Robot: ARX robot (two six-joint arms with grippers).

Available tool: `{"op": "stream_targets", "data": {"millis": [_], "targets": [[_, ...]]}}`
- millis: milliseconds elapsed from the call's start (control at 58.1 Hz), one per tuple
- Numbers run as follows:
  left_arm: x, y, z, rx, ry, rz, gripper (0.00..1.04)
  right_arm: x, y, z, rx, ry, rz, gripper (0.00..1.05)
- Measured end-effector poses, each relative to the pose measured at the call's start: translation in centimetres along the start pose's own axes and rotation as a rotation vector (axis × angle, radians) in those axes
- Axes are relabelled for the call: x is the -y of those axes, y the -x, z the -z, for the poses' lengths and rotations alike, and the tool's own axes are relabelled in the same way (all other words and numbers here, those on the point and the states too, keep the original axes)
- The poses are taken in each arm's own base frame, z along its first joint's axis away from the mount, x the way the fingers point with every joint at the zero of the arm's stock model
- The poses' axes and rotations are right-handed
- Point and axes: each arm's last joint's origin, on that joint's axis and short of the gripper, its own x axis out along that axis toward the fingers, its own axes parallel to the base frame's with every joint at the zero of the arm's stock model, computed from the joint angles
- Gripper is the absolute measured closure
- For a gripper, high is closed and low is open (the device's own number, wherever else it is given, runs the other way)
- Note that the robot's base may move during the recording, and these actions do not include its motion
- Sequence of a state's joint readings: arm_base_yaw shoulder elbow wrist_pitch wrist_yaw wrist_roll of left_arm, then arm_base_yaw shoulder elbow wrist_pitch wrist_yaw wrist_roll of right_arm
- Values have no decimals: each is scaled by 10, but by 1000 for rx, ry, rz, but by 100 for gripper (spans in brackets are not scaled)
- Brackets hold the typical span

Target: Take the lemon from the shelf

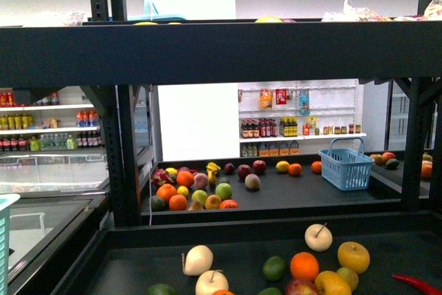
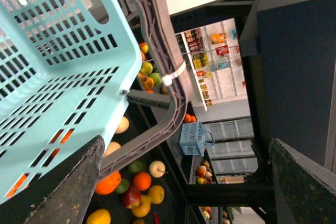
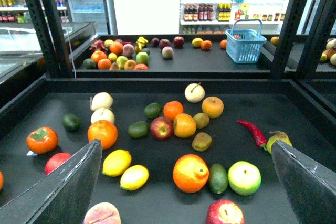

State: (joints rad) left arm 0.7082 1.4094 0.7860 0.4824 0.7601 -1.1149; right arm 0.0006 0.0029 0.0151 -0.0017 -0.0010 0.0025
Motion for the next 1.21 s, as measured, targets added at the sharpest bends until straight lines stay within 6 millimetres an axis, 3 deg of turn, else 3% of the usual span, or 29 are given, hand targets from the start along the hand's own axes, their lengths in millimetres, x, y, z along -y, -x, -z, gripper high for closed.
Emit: {"op": "stream_targets", "data": {"millis": [327,620,1033,1205], "targets": [[-17,-37,-30,133,122,65,8,0,0,0,0,0,0,7],[-12,-75,-27,156,228,102,8,0,0,0,0,0,0,7],[-17,-109,-30,178,244,43,8,0,0,0,0,0,0,7],[-10,-118,-32,180,208,39,37,0,0,0,0,0,0,7]]}}
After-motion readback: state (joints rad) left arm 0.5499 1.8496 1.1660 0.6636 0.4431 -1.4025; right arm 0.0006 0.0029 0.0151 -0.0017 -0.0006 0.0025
